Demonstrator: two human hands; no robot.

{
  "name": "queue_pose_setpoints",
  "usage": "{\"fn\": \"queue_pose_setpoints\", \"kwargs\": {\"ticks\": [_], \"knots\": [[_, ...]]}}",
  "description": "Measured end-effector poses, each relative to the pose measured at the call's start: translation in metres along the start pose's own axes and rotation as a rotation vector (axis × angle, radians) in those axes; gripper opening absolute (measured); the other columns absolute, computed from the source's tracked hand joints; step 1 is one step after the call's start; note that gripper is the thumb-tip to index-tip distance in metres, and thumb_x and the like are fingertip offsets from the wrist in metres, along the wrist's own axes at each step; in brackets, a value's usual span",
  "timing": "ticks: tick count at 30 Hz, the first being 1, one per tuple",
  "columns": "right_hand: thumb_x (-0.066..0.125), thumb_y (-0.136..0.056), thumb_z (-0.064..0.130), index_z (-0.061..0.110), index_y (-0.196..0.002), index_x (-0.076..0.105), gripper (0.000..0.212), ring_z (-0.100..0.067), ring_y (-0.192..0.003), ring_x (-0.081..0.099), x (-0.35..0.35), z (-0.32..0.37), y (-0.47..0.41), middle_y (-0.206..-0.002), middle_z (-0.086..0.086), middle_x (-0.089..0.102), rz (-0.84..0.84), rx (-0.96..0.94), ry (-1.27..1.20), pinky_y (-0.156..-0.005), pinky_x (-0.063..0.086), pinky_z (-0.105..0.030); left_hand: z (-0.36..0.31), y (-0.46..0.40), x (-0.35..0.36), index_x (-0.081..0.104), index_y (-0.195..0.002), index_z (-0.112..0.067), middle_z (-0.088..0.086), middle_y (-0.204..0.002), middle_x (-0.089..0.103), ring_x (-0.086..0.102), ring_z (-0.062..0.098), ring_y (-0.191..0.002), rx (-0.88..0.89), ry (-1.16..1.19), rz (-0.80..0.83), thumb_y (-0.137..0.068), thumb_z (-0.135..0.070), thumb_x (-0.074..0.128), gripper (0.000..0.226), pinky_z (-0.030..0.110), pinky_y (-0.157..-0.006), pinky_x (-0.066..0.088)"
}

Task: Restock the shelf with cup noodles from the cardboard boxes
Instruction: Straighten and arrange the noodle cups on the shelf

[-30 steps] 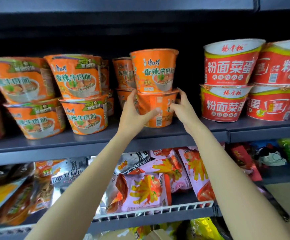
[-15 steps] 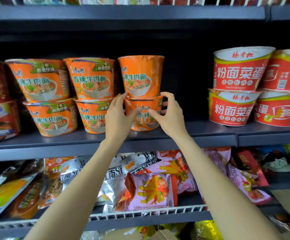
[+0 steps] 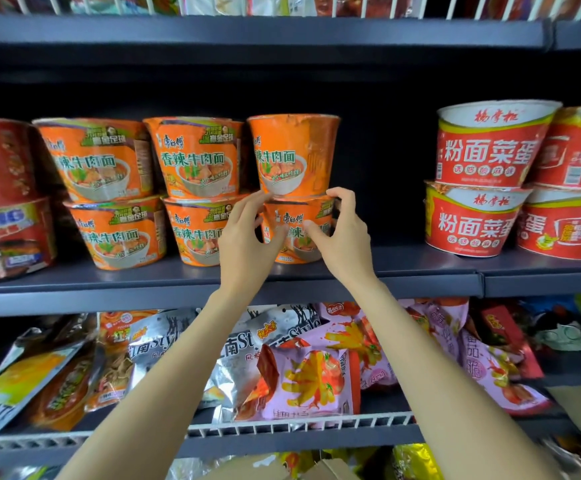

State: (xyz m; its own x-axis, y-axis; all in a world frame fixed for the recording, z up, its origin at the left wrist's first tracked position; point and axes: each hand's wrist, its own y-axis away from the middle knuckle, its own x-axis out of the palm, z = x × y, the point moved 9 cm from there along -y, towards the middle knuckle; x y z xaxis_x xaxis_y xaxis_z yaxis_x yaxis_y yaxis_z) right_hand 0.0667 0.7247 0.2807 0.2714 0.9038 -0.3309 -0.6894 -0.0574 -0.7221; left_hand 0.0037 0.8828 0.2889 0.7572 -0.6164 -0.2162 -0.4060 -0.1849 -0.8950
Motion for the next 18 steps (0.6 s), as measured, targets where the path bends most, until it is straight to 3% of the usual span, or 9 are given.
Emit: {"fn": "queue_pose_setpoints", "kwargs": {"ticks": [2, 4, 8, 10, 14, 16, 18], "knots": [[0.064, -0.089, 0.031, 0.021, -0.132, 0.034, 0.053, -0.015, -0.108, 0.057, 0.002, 0.007, 0.002, -0.129, -0.002, 0.054, -0.024, -0.024, 0.110, -0.085, 0.044, -0.027, 0.005, 0.000, 0.001, 0.055, -0.129, -0.013, 0.000, -0.132, 0.054, 0.054, 0.009, -0.116, -0.004, -0.016, 0.005, -0.084, -0.017, 0.070, 0.048, 0.014, -0.094, 0.046], [0.062, -0.091, 0.033, 0.021, -0.133, 0.032, 0.053, -0.021, -0.106, 0.059, 0.006, 0.014, 0.002, -0.131, -0.006, 0.050, -0.033, -0.025, 0.218, -0.080, 0.040, -0.027, 0.009, -0.001, 0.001, 0.052, -0.133, -0.010, 0.003, -0.137, 0.050, 0.053, 0.014, -0.120, 0.000, -0.070, 0.011, -0.087, -0.017, 0.066, 0.049, 0.026, -0.094, 0.049], [0.059, -0.091, 0.039, 0.022, -0.134, 0.030, 0.055, -0.027, -0.099, 0.062, 0.012, 0.019, 0.002, -0.131, -0.009, 0.044, -0.033, -0.008, 0.352, -0.070, 0.047, -0.032, 0.006, 0.001, 0.002, 0.049, -0.137, -0.008, 0.009, -0.138, 0.044, 0.059, 0.021, -0.107, 0.007, -0.189, 0.026, -0.090, -0.014, 0.060, 0.048, 0.035, -0.083, 0.054], [0.060, -0.089, 0.042, 0.023, -0.135, 0.031, 0.057, -0.028, -0.108, 0.056, 0.007, 0.017, 0.002, -0.134, -0.010, 0.041, -0.028, -0.020, 0.317, -0.076, 0.049, -0.036, 0.004, -0.002, -0.002, 0.050, -0.136, -0.008, 0.009, -0.134, 0.045, 0.057, 0.022, -0.104, 0.011, -0.166, 0.037, -0.090, -0.015, 0.059, 0.047, 0.039, -0.087, 0.053], [0.065, -0.084, 0.042, 0.021, -0.138, 0.034, 0.066, -0.028, -0.126, 0.041, -0.027, 0.039, -0.022, -0.143, -0.011, 0.035, -0.208, -0.097, 0.021, -0.097, 0.042, -0.039, -0.002, -0.016, -0.018, 0.050, -0.133, -0.013, 0.007, -0.122, 0.054, 0.050, 0.024, -0.113, 0.043, -0.212, 0.029, -0.089, -0.023, 0.062, 0.047, 0.033, -0.092, 0.043], [0.069, -0.079, 0.050, 0.032, -0.146, 0.020, 0.084, -0.033, -0.133, 0.034, -0.020, 0.053, -0.044, -0.152, -0.015, 0.021, -0.157, -0.087, -0.005, -0.099, 0.040, -0.045, -0.012, -0.020, -0.017, 0.053, -0.131, -0.013, 0.006, -0.120, 0.058, 0.048, 0.027, -0.114, 0.139, -0.341, 0.064, -0.086, -0.026, 0.066, 0.049, 0.035, -0.092, 0.042], [0.071, -0.074, 0.057, 0.040, -0.147, 0.013, 0.095, -0.039, -0.136, 0.029, -0.002, 0.068, -0.062, -0.156, -0.020, 0.006, -0.069, -0.101, 0.133, -0.101, 0.038, -0.051, -0.018, -0.020, -0.008, 0.059, -0.124, -0.012, 0.007, -0.117, 0.060, 0.052, 0.027, -0.109, 0.234, -0.420, 0.127, -0.082, -0.027, 0.071, 0.047, 0.037, -0.088, 0.047]]}}
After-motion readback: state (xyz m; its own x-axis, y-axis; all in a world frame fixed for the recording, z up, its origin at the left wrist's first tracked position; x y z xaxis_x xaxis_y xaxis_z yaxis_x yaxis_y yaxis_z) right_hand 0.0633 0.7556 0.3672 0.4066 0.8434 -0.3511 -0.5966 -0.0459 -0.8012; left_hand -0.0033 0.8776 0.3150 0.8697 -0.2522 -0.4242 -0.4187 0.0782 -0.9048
